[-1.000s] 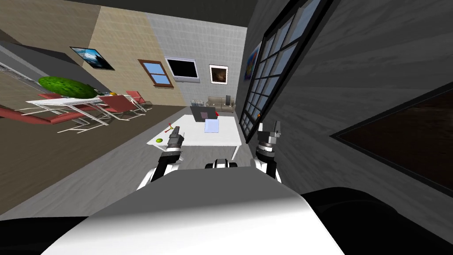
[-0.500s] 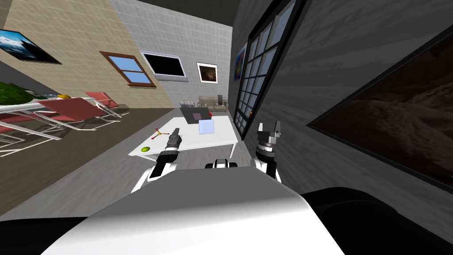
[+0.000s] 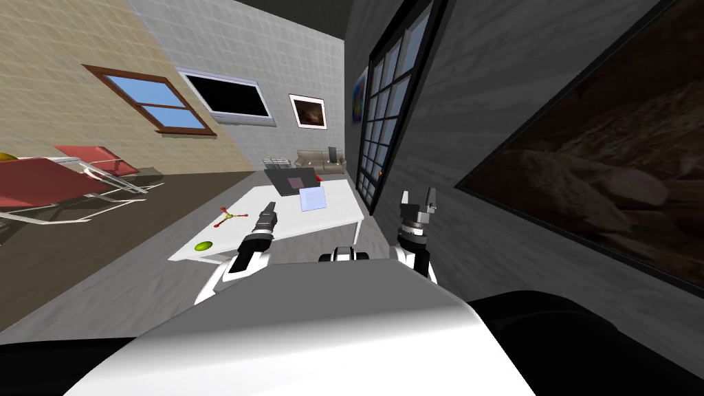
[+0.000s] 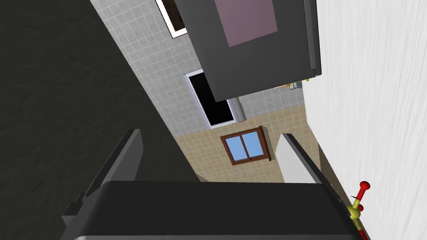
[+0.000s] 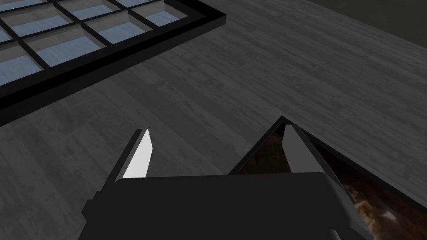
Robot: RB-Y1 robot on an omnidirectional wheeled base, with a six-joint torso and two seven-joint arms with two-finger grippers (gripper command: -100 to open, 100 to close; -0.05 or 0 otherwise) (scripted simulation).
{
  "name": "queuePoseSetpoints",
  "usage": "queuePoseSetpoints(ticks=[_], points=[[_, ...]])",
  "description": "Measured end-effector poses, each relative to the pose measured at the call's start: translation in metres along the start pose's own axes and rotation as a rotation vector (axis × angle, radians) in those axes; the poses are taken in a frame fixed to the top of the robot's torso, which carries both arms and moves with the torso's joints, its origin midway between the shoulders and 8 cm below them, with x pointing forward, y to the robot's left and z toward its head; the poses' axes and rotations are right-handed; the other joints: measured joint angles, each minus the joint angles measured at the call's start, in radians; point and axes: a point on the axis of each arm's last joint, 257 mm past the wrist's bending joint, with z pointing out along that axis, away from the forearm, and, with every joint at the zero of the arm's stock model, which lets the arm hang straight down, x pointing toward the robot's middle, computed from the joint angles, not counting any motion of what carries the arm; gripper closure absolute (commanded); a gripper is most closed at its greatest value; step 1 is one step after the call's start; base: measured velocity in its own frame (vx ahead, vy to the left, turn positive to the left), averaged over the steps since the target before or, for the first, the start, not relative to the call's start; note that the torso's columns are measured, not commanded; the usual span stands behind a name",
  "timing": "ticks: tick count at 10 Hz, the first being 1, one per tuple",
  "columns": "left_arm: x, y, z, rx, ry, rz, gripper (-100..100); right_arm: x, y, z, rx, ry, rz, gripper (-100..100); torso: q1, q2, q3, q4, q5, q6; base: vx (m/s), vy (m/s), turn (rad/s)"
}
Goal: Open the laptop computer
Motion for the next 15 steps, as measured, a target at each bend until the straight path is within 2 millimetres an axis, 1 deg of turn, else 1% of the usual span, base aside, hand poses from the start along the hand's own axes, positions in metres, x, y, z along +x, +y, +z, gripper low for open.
queuePoseSetpoints(ticks=[1,2,3,4,6,7,8,9,14,15], points=[[-0.001,0.004,-0.001,-0.009,-0.002,0.003,-100,0.000,0.000,0.000,0.000,0.000,0.000,0,-0.001,0.000,0.000,0.000,0.000,0.000,-0.002,0.051,-0.212],[-0.009,0.011,0.000,-0.032,-0.011,0.020,-100,0.000,0.000,0.000,0.000,0.000,0.000,0,-0.001,0.001,0.001,0.000,0.000,0.000,-0.020,0.031,-0.222],[-0.013,0.019,0.001,-0.053,-0.017,0.028,-100,0.000,0.000,0.000,0.000,0.000,0.000,0,-0.003,0.002,0.001,0.001,-0.001,0.000,-0.001,0.023,-0.106],[-0.014,0.022,0.002,-0.059,-0.019,0.031,-100,0.000,0.000,0.000,0.000,0.000,0.000,0,-0.003,0.001,0.001,0.000,-0.001,0.000,-0.035,0.039,-0.258],[-0.025,0.036,0.004,-0.104,-0.036,0.056,-100,0.000,0.000,0.000,0.000,0.000,0.000,0,-0.001,0.000,0.000,0.000,0.000,0.000,-0.009,0.051,-0.164],[-0.027,0.038,0.005,-0.110,-0.038,0.059,-100,0.000,0.000,0.000,0.000,0.000,0.000,0,0.000,-0.001,0.000,0.000,0.000,0.000,-0.026,0.066,-0.252],[-0.036,0.044,0.006,-0.134,-0.051,0.074,-100,0.000,0.000,0.000,0.000,0.000,0.000,0,-0.001,0.001,0.000,0.000,0.000,0.001,-0.036,0.069,-0.244],[-0.040,0.052,0.006,-0.155,-0.058,0.081,-100,0.000,0.000,0.000,0.000,0.000,0.000,0,-0.001,0.001,0.001,0.000,0.000,0.000,-0.061,0.070,-0.375],[-0.083,0.091,0.007,-0.279,-0.128,0.137,-100,0.000,0.000,0.000,0.000,0.000,0.000,0,-0.001,0.000,0.000,0.000,0.000,0.001,-0.046,0.092,-0.270],[-0.091,0.094,0.007,-0.295,-0.138,0.144,-100,0.000,0.000,0.000,0.000,0.000,0.000,0,-0.001,0.000,0.000,0.000,-0.001,0.000,-0.072,0.130,-0.338]])
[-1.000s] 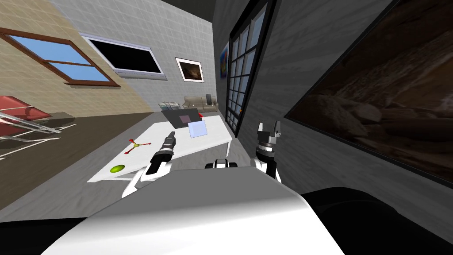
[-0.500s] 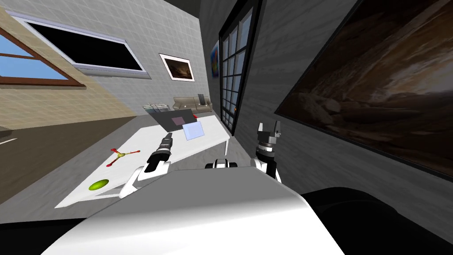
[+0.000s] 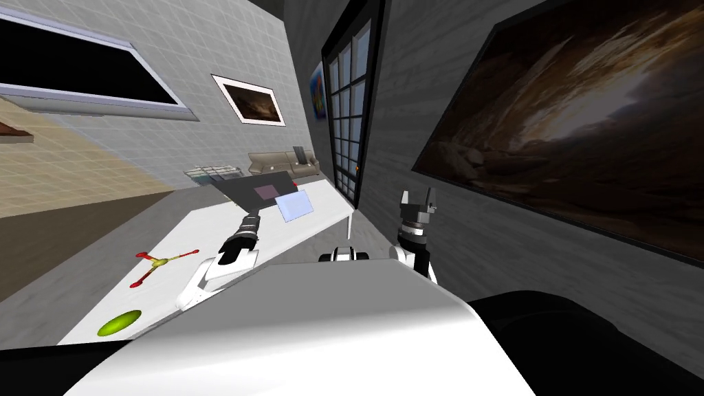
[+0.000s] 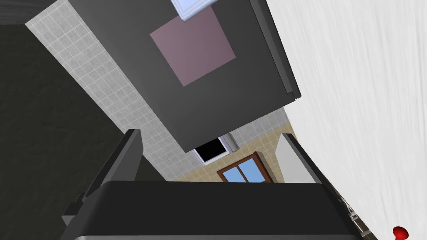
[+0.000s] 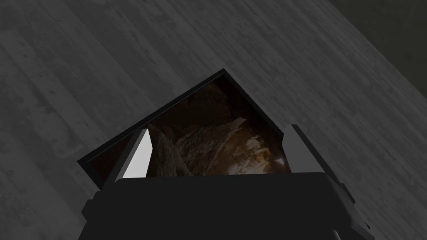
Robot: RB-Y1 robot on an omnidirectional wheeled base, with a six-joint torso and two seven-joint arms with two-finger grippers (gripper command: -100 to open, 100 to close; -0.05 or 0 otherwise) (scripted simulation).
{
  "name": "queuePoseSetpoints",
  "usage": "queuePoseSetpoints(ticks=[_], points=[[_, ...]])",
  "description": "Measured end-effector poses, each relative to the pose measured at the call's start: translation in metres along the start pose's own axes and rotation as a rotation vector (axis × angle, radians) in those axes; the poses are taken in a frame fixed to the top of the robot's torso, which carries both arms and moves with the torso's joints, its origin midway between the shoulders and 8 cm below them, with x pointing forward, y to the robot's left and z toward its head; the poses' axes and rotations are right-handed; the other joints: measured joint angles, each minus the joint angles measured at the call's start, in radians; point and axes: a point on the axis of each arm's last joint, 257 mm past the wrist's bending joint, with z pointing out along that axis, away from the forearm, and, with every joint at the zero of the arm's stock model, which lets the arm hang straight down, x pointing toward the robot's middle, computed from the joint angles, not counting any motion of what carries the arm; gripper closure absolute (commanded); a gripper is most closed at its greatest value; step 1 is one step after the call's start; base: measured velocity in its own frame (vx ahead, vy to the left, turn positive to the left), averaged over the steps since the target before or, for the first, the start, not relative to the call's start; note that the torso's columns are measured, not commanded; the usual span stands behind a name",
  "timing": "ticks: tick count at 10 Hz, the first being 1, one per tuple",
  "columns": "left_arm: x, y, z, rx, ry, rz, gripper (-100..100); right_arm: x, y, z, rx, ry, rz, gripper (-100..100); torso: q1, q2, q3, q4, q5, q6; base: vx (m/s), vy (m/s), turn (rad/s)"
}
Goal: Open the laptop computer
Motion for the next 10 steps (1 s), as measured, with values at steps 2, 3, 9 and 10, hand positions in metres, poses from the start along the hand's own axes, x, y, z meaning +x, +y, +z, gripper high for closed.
queuePoseSetpoints(ticks=[2,3,9,10], points=[[-0.027,0.016,0.010,-0.063,-0.047,0.020,-100,0.000,0.000,0.000,0.000,0.000,0.000,0,0.002,0.002,0.001,0.000,0.001,0.000,-0.076,0.124,-0.249],[-0.033,0.023,0.012,-0.086,-0.061,0.024,-100,0.000,0.000,0.000,0.000,0.000,0.000,0,-0.002,0.001,0.001,0.000,0.000,0.000,-0.077,0.078,-0.354],[-0.105,0.062,0.026,-0.231,-0.196,0.043,-100,0.000,0.000,0.000,0.000,0.000,0.000,0,0.002,-0.001,0.000,0.000,0.001,0.000,-0.101,0.113,-0.338],[-0.118,0.065,0.029,-0.247,-0.220,0.043,-100,0.000,0.000,0.000,0.000,0.000,0.000,0,-0.001,-0.003,-0.002,-0.001,0.000,0.001,-0.086,0.132,-0.386]])
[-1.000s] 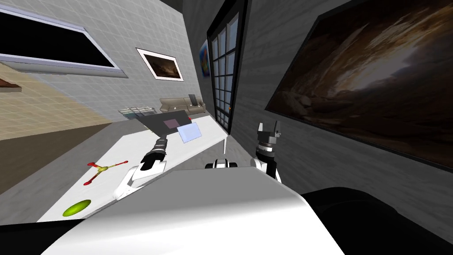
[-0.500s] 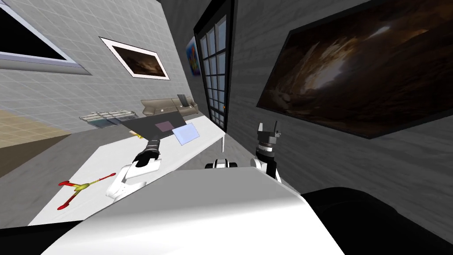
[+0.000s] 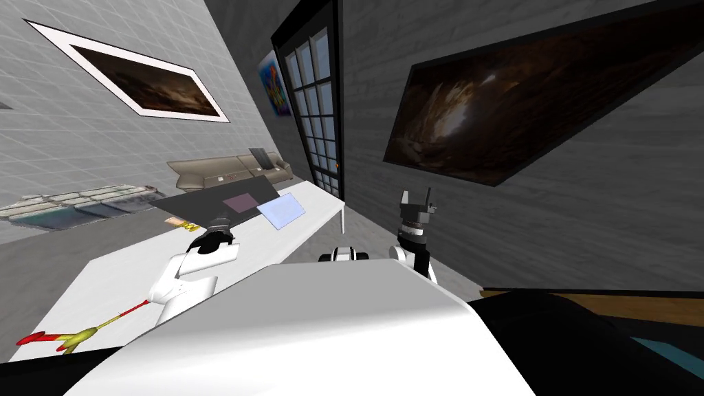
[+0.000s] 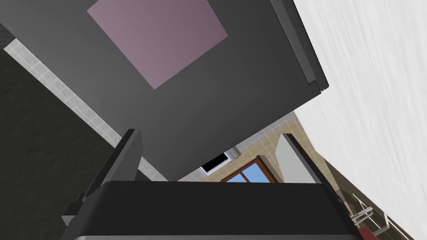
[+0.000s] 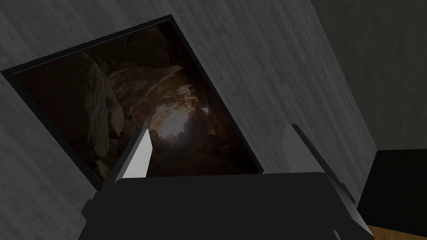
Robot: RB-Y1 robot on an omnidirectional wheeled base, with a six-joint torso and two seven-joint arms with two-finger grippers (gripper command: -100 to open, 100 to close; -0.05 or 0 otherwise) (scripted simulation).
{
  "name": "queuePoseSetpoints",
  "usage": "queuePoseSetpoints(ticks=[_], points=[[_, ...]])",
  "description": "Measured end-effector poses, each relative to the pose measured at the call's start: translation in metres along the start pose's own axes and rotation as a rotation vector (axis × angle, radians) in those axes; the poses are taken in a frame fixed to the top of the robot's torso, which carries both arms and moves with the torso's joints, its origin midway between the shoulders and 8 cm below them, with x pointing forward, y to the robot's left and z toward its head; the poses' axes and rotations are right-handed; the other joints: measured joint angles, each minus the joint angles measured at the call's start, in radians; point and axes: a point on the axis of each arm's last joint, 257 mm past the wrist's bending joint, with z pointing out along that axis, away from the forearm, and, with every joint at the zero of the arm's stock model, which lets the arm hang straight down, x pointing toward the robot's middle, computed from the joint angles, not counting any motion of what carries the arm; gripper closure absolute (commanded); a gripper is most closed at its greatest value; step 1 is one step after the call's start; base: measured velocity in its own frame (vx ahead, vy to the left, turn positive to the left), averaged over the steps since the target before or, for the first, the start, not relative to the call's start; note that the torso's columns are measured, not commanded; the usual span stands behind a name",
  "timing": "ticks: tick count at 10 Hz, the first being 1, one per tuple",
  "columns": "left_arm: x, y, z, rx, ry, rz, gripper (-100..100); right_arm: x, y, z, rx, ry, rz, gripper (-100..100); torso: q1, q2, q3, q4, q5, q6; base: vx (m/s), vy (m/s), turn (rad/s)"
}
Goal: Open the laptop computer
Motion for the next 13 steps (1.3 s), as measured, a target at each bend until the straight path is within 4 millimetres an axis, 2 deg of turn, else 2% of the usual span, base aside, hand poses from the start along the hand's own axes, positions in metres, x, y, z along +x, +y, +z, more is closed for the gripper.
queuePoseSetpoints(ticks=[3,5,7,8,13], points=[[-0.050,0.011,0.014,-0.069,-0.098,-0.018,-100,0.000,0.000,0.000,0.000,0.000,0.000,0,0.001,0.007,0.004,0.002,0.000,-0.001,-0.123,0.109,-0.225],[-0.068,0.013,0.019,-0.092,-0.136,-0.029,-100,0.000,0.000,0.000,0.000,0.000,0.000,0,-0.001,0.002,0.001,0.000,-0.001,0.000,-0.096,0.078,-0.274],[-0.095,0.017,0.028,-0.120,-0.192,-0.053,-100,0.000,0.000,0.000,0.000,0.000,0.000,0,0.004,0.004,0.002,0.001,0.001,0.000,-0.134,0.118,-0.339],[-0.111,0.017,0.031,-0.129,-0.220,-0.068,-100,0.000,0.000,0.000,0.000,0.000,0.000,0,0.002,0.005,0.003,0.001,0.001,-0.001,-0.079,0.069,-0.075],[-0.147,0.017,0.034,-0.153,-0.293,-0.113,-100,0.000,0.000,0.000,0.000,0.000,0.000,0,0.001,0.003,0.002,0.001,0.000,0.000,-0.061,0.047,-0.080]])
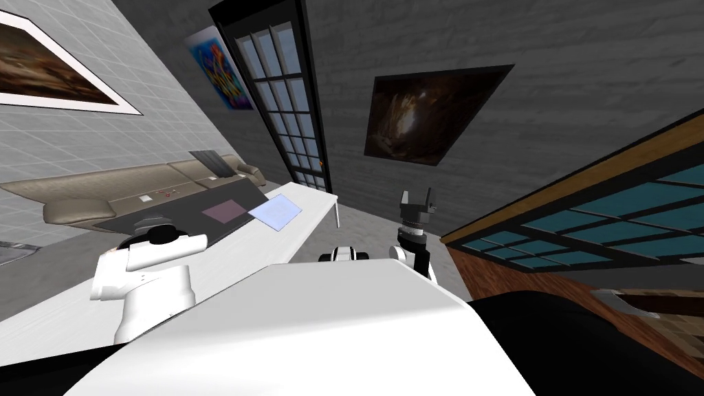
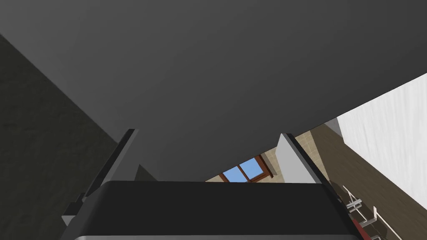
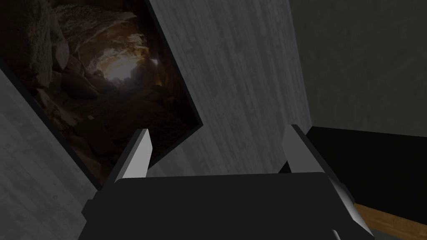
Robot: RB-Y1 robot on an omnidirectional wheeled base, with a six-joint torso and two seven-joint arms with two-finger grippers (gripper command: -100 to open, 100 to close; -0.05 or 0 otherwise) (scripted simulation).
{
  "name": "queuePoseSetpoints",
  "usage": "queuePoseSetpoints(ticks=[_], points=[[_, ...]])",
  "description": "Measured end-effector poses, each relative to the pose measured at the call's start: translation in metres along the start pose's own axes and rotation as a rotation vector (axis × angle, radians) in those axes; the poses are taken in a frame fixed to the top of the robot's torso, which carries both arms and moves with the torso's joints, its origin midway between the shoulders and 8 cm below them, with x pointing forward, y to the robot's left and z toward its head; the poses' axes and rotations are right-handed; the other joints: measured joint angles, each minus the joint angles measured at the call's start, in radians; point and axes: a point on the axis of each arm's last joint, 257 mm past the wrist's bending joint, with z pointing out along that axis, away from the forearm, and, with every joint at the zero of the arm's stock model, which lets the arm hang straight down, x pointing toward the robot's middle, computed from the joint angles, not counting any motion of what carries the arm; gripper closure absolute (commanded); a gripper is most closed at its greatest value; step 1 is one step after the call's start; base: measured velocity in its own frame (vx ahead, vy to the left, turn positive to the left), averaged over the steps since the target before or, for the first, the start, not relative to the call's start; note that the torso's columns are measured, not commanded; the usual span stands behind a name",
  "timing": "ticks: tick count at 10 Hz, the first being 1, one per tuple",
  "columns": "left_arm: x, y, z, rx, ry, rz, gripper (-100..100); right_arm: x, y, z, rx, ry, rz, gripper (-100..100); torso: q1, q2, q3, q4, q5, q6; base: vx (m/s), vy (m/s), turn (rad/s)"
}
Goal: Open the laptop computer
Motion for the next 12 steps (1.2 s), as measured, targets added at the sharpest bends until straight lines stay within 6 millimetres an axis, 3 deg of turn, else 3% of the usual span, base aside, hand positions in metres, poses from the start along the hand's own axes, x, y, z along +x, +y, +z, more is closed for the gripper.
queuePoseSetpoints(ticks=[7,12], points=[[-0.026,-0.010,0.009,-0.012,-0.057,-0.053,-100,0.000,0.000,0.000,0.000,0.000,0.000,0,0.000,-0.001,0.000,0.000,0.000,-0.001,-0.052,0.032,-0.057],[-0.032,-0.012,0.011,-0.014,-0.068,-0.066,-100,0.000,0.000,0.000,0.000,0.000,0.000,0,0.005,-0.003,-0.002,-0.001,0.001,0.000,-0.005,0.044,-0.006]])
